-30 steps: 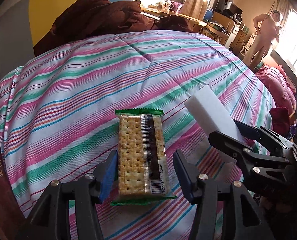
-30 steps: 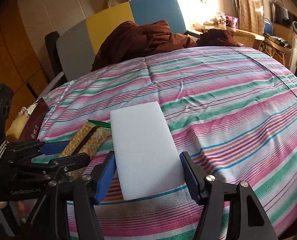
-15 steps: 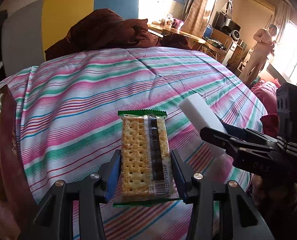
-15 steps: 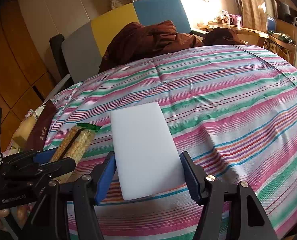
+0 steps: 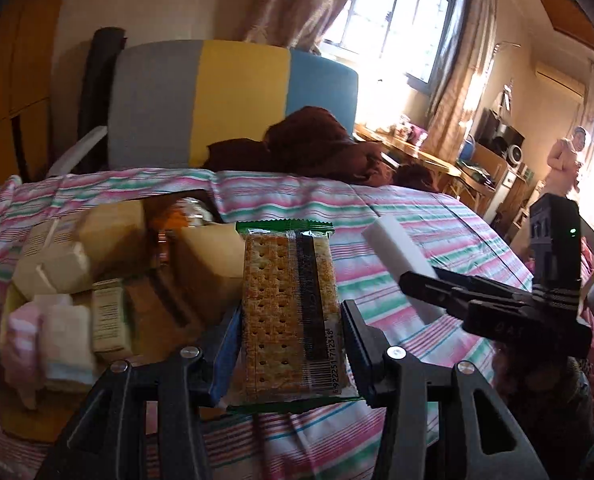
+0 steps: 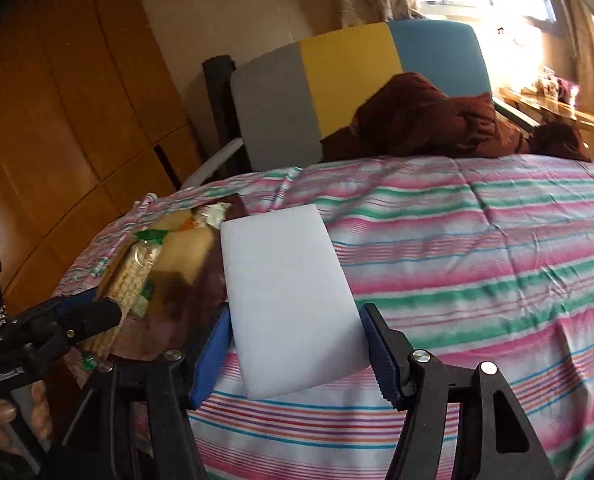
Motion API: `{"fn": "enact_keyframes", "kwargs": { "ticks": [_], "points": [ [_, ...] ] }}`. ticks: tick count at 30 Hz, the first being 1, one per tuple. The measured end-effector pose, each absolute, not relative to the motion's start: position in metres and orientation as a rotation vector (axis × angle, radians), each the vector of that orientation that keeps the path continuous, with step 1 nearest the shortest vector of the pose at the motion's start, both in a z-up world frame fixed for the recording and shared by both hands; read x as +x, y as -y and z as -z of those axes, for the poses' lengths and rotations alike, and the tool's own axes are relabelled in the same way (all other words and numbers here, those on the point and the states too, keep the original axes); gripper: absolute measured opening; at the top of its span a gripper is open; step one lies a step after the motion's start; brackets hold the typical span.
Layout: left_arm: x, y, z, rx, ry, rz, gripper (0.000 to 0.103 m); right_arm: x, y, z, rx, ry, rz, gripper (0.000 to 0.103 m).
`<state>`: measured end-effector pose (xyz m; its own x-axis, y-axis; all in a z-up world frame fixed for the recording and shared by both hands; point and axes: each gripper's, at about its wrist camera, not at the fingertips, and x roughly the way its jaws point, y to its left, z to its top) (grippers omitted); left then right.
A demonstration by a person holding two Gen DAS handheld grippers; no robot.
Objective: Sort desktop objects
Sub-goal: 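Carry the crackers and white block over the gold tray with both tools, then open both tools to drop the crackers and white block into the tray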
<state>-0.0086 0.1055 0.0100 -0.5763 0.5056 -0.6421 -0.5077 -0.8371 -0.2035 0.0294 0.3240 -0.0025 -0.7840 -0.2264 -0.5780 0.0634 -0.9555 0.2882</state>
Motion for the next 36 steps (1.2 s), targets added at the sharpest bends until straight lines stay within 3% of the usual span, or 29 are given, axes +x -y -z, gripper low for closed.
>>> {"fn": "enact_keyframes", "kwargs": {
  "ticks": [6, 13, 24, 36],
  "points": [
    [-0.014, -0.023, -0.013, -0.982, 0.098, -2.544, 0.049, 0.008, -0.244, -0.034, 0.849, 0.214, 2.691, 0.065],
    [-0.019, 0.024, 0.012, -1.043, 0.174, -2.597, 0.049, -0.027, -0.166, -0.025, 0.934, 0.079, 2.599, 0.065],
    [-0.036, 0.036, 0.032, -1.057, 0.204, -2.597, 0.049, -0.076, -0.128, 0.023, 1.130, 0.015, 2.586, 0.065],
    [-0.041, 0.030, 0.038, -1.083, 0.226, -2.587, 0.049, -0.085, -0.126, 0.035, 1.161, -0.028, 2.587, 0.070]
  ]
}}
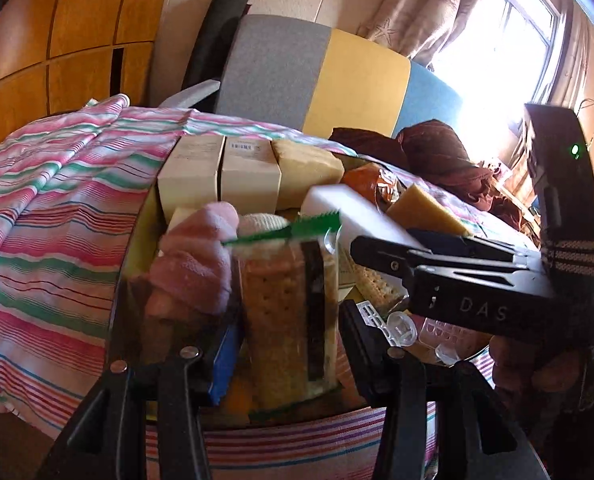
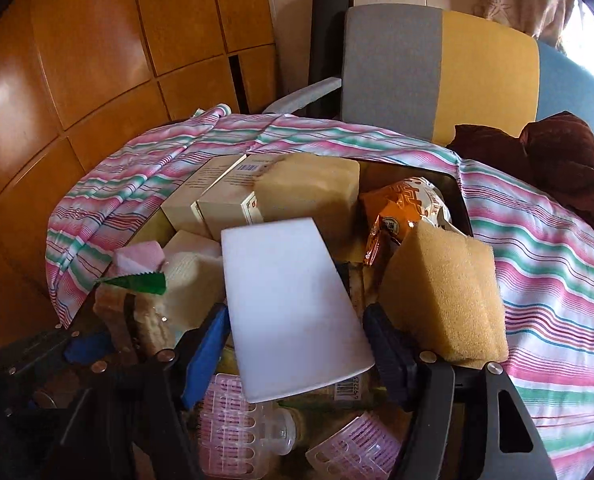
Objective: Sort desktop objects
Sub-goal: 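Open both tools to drop the crackers and white block into the tray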
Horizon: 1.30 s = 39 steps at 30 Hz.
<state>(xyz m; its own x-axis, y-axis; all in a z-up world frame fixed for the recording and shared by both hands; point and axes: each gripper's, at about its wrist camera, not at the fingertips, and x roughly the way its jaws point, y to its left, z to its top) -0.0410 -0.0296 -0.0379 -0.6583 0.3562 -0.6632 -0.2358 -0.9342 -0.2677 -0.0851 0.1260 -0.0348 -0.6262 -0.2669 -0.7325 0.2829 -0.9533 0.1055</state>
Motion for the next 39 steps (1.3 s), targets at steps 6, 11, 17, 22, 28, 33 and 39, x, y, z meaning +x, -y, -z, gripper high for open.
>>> {"fn": "enact_keyframes", "kwargs": {
  "ticks": [6, 11, 17, 22, 28, 33, 39],
  "points": [
    [-0.030, 0.036, 0.022, -0.997, 0.216, -2.646, 0.049, -0.080, -0.129, 0.032, 1.130, -0.018, 2.593, 0.070],
    [-0.035, 0.029, 0.025, -1.019, 0.179, -2.636, 0.049, -0.075, -0.126, 0.031, 1.099, -0.049, 2.600, 0.070],
    [-0.044, 0.024, 0.027, -1.051, 0.180, -2.630, 0.049, -0.078, -0.120, 0.037, 1.126, -0.106, 2.583, 0.069],
    [-0.038, 0.030, 0.018, -1.014, 0.207, -2.659, 0.058, -0.060, -0.122, 0.022, 1.058, -0.099, 2.611, 0.069],
    [-0.021, 0.039, 0.004, -0.988, 0.180, -2.777, 0.066, -0.037, -0.124, 0.005, 0.982, -0.087, 2.659, 0.080],
    [-0.008, 0.042, -0.001, -1.016, 0.133, -2.841, 0.069, -0.011, -0.125, -0.007, 0.933, -0.066, 2.742, 0.101],
    [0.007, 0.036, -0.009, -1.017, 0.092, -2.867, 0.069, 0.010, -0.128, -0.009, 0.921, -0.048, 2.807, 0.103]
  ]
}}
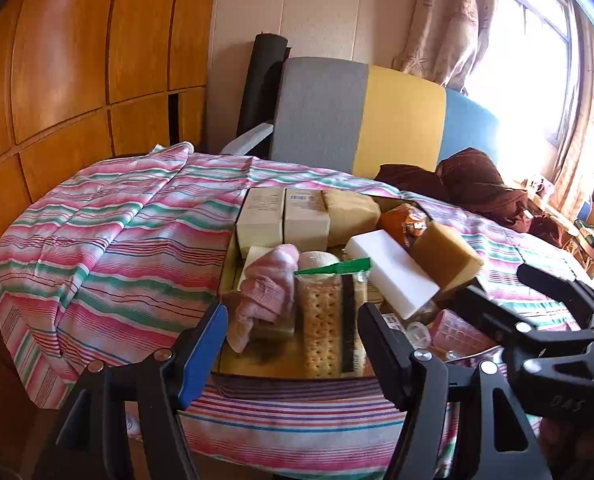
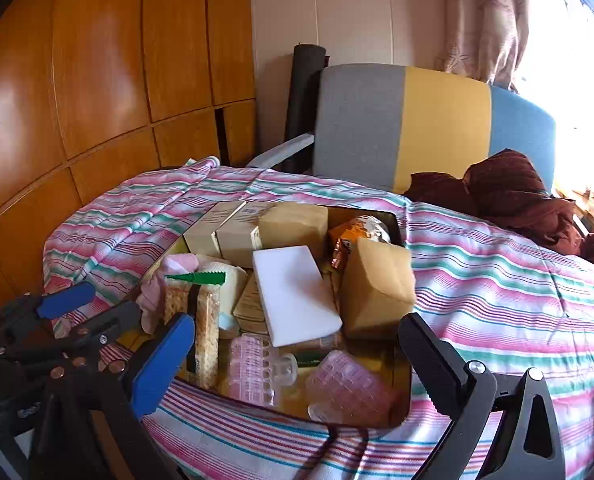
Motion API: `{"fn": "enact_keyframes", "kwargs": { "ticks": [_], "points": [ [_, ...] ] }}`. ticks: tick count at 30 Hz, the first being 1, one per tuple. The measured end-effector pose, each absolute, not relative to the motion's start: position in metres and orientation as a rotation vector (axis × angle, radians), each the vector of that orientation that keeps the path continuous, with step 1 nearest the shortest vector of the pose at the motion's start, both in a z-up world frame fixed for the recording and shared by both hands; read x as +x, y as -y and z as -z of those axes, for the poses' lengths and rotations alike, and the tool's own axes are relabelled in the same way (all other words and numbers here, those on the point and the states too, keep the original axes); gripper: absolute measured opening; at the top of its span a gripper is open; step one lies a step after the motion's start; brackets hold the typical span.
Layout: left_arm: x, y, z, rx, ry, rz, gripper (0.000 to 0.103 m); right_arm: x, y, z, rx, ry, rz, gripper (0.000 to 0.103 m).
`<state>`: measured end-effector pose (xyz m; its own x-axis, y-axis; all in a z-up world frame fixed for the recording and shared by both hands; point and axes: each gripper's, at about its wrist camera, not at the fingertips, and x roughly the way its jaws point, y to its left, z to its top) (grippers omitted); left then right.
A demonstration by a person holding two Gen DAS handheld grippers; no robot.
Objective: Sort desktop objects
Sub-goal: 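Open both tools to drop the crackers and white block into the tray, then lift both open tools away from the tray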
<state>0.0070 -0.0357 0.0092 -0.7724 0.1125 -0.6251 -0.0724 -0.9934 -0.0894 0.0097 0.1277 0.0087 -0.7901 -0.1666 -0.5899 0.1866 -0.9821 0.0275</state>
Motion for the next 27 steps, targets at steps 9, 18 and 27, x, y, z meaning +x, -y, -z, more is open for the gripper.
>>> {"fn": "enact_keyframes", "kwargs": {
  "ticks": [9, 18, 27],
  "points": [
    [0.025, 0.023, -0.020, -0.999, -0.052, -2.959, 0.069, 0.020, -0.138, -0.003, 0.935, -0.042, 2.845, 0.103],
    [0.021, 0.029, -0.013, -1.043, 0.058, -2.932, 0.069, 0.026, -0.130, -0.001, 0.913, -0.119, 2.848, 0.103],
    [0.019, 0.027, -0.007, -1.054, 0.004, -2.992, 0.061, 0.027, -0.127, 0.000, 0.909, -0.136, 2.861, 0.103]
  ]
}}
